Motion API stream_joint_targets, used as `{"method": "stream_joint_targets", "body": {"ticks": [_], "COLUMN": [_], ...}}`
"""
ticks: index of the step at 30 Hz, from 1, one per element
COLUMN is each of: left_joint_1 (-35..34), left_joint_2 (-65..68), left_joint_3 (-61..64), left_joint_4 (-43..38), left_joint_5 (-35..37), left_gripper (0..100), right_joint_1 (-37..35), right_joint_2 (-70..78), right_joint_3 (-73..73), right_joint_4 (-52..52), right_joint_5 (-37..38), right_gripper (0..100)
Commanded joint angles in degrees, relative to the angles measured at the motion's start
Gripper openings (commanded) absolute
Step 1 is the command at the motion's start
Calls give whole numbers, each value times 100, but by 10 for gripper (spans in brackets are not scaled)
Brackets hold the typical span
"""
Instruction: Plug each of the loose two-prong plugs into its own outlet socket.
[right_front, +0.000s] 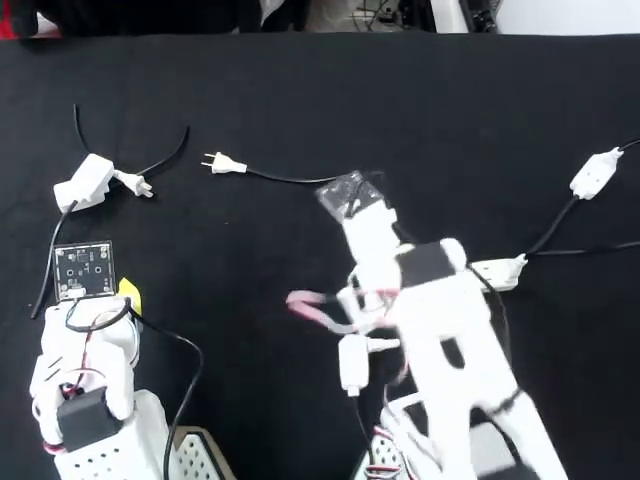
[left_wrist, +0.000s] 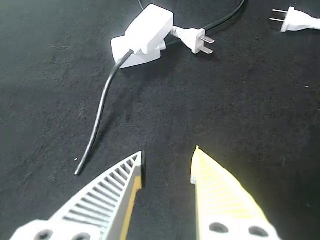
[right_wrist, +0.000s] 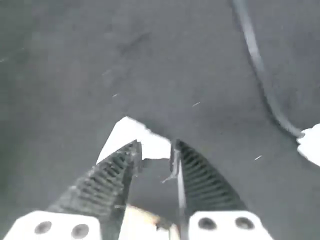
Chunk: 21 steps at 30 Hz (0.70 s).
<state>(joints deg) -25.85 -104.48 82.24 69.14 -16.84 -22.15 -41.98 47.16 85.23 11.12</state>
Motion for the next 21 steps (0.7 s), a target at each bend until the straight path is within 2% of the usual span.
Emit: {"method": "stream_joint_targets", "body": {"ticks": [1,6,10,15,21], "left_joint_1": [127,110,145,312,409], "left_joint_2": [-9,-9,0,0,0], "left_joint_3": [-4,163,444,497,514], "left_joint_4": [-105,-343,-756,-747,-738], "left_joint_5": [26,211,343,325,325], "left_gripper": [166,166,166,166,166], "right_joint_1": [-1415,-2620,-2804,-2251,-624], "right_joint_2": [-708,-769,-180,1182,3169], "right_joint_3": [145,980,1121,734,215], "right_joint_4": [114,-624,-941,-958,-958], "right_joint_5": [-387,-396,-404,-343,352], "right_gripper": [6,12,12,12,12]}}
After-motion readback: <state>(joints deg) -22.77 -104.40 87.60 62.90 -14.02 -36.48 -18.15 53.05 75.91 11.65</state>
